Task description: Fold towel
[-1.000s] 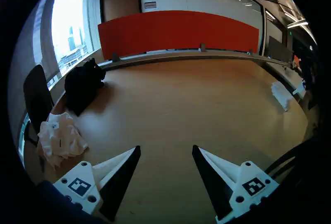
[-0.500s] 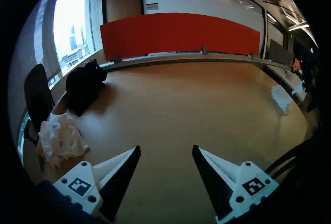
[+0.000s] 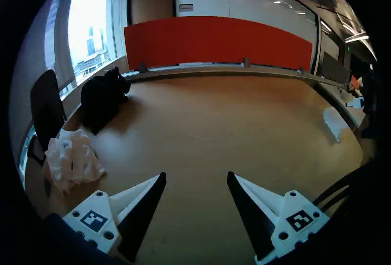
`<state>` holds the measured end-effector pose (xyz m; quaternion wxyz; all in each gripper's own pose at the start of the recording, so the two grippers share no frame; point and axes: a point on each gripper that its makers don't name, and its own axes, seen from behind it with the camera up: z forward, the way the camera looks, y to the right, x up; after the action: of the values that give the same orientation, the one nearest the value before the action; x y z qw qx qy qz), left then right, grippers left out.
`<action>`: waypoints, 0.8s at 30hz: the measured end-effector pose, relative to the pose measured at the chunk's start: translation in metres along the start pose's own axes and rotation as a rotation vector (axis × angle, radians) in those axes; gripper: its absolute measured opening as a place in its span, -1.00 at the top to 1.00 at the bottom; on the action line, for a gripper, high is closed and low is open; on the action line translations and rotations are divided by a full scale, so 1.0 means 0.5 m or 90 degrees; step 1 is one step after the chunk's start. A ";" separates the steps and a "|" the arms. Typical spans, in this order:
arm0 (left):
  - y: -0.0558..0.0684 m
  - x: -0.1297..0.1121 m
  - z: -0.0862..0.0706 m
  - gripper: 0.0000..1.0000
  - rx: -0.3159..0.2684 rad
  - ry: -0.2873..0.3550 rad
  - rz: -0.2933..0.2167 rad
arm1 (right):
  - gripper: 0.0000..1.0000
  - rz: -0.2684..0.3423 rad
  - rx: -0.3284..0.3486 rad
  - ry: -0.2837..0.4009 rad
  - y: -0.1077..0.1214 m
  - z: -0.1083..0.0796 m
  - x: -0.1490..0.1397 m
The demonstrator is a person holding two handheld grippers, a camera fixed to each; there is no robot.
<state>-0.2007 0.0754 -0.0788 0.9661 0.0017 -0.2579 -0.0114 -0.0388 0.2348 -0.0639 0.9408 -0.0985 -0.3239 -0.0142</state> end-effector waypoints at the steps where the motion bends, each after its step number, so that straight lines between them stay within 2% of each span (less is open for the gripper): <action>1: 0.000 0.000 0.000 -0.85 0.000 0.000 -0.001 | -0.82 0.001 -0.002 0.011 -0.001 -0.003 0.007; 14: -0.001 0.007 0.001 -0.85 0.001 0.003 -0.004 | -0.81 -0.003 -0.029 0.168 -0.016 -0.045 0.108; 17: 0.000 0.008 0.002 -0.85 0.000 0.004 -0.006 | -0.81 0.006 -0.031 0.206 -0.025 -0.057 0.136; 24: 0.001 0.013 0.003 -0.85 -0.001 0.008 -0.009 | -0.83 0.022 -0.001 0.296 -0.070 -0.093 0.207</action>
<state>-0.1960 0.0757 -0.0741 0.9676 0.0028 -0.2517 -0.0184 0.0682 0.1951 -0.0302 0.9902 -0.0989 -0.0965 -0.0204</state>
